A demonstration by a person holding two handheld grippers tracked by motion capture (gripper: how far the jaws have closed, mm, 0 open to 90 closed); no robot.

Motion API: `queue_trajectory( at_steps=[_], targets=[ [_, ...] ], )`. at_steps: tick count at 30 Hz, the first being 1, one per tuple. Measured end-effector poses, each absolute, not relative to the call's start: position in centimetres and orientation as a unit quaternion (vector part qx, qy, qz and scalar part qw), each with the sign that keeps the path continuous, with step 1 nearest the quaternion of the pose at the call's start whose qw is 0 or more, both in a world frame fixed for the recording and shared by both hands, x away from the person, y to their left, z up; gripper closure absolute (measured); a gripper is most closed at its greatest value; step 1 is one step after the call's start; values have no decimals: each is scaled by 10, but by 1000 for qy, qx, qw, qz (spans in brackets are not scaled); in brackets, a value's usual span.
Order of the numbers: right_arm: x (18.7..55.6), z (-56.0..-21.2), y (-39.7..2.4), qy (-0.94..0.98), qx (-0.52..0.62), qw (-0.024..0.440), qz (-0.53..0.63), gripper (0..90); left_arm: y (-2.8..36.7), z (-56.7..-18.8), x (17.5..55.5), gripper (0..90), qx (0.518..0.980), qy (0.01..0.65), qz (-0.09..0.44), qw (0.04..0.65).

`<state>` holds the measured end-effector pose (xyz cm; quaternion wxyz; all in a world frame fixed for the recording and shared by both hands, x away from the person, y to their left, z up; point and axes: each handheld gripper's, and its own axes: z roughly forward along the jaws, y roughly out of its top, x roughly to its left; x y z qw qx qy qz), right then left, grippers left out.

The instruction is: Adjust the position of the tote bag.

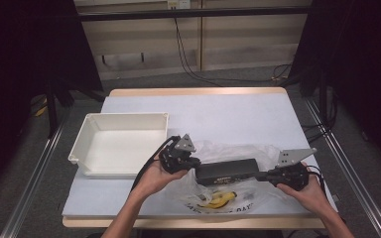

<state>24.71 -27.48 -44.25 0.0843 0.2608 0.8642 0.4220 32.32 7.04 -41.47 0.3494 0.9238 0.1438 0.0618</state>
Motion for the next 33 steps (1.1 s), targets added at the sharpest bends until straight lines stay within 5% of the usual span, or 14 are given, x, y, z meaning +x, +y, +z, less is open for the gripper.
queue_trajectory(
  at_steps=[18,33],
  targets=[
    [236,-477,-275,883,274,58,376,900,51,-422,343,858,940,151,82,294],
    [227,-467,-284,858,284,95,417,864,49,-416,338,806,936,140,96,307]
  ],
)
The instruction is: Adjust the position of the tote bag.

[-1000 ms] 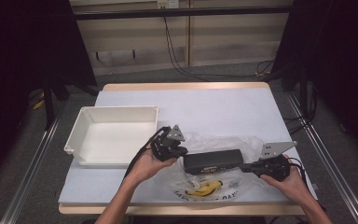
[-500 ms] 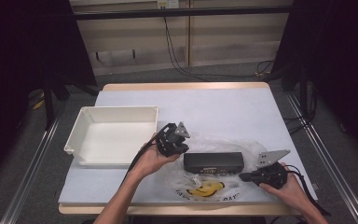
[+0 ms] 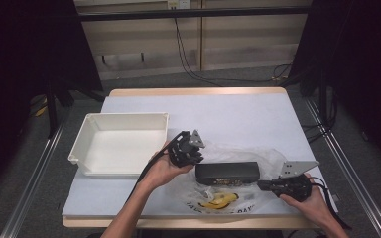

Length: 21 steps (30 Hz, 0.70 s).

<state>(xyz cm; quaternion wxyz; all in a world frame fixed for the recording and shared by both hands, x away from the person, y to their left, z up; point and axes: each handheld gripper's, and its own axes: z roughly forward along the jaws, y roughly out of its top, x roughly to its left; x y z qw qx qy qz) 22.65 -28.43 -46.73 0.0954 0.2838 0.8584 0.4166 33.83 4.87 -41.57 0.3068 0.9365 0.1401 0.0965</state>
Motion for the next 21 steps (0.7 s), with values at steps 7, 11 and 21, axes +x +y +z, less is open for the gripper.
queue_trajectory(
  at_steps=[7,11,21],
  targets=[
    [209,-454,-298,812,306,134,479,746,61,-411,342,749,924,139,76,349],
    [197,-452,-303,787,320,148,506,621,63,-411,339,728,914,130,68,378],
    [183,-451,-304,757,341,170,531,308,63,-412,328,610,911,88,52,399]
  ],
)
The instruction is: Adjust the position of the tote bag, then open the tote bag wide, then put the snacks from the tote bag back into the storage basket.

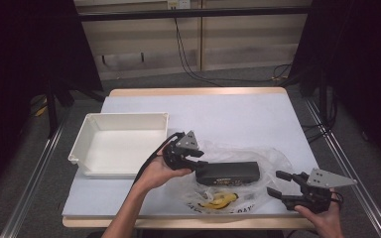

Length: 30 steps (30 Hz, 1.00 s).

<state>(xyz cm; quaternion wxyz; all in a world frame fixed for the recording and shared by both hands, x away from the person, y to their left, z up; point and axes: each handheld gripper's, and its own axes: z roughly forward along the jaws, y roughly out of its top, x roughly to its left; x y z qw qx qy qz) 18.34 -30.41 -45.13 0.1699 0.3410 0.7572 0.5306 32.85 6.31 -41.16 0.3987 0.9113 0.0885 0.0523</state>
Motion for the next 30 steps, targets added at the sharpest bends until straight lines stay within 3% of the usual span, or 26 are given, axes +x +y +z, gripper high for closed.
queue_trajectory(
  at_steps=[4,5,10,17,21,30],
  targets=[
    [175,-450,-307,751,348,163,538,221,65,-413,324,563,915,84,46,391],
    [171,-447,-310,737,351,170,552,135,66,-413,323,555,916,81,47,391],
    [168,-446,-315,732,351,159,563,9,70,-409,319,560,915,74,36,395],
    [169,-446,-317,734,343,158,564,6,64,-411,315,550,924,45,12,379],
    [171,-453,-316,730,335,190,564,6,60,-414,313,496,930,40,7,366],
    [172,-456,-318,723,339,202,568,0,57,-418,313,446,936,40,22,348]
  ],
)
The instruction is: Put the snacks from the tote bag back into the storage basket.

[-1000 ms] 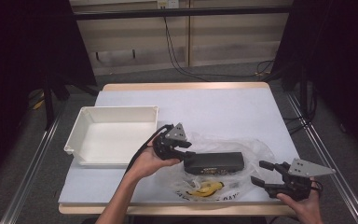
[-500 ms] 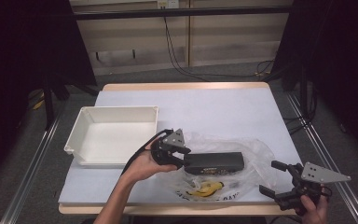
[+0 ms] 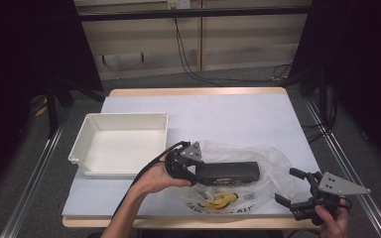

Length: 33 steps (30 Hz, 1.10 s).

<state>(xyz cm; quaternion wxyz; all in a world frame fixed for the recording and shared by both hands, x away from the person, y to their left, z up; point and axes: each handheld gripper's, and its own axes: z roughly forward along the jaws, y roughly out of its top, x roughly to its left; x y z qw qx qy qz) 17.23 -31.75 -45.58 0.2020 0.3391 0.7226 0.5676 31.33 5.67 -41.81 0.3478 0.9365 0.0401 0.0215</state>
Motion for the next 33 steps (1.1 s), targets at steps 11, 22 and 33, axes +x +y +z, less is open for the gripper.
queue_trajectory(
  at_steps=[11,22,33],
  targets=[
    [174,-457,-312,732,327,199,564,0,53,-427,322,330,935,42,20,352],
    [175,-458,-313,734,328,196,561,0,45,-438,322,391,945,30,17,325],
    [177,-458,-309,741,321,194,557,1,39,-447,324,388,953,23,5,301]
  ],
)
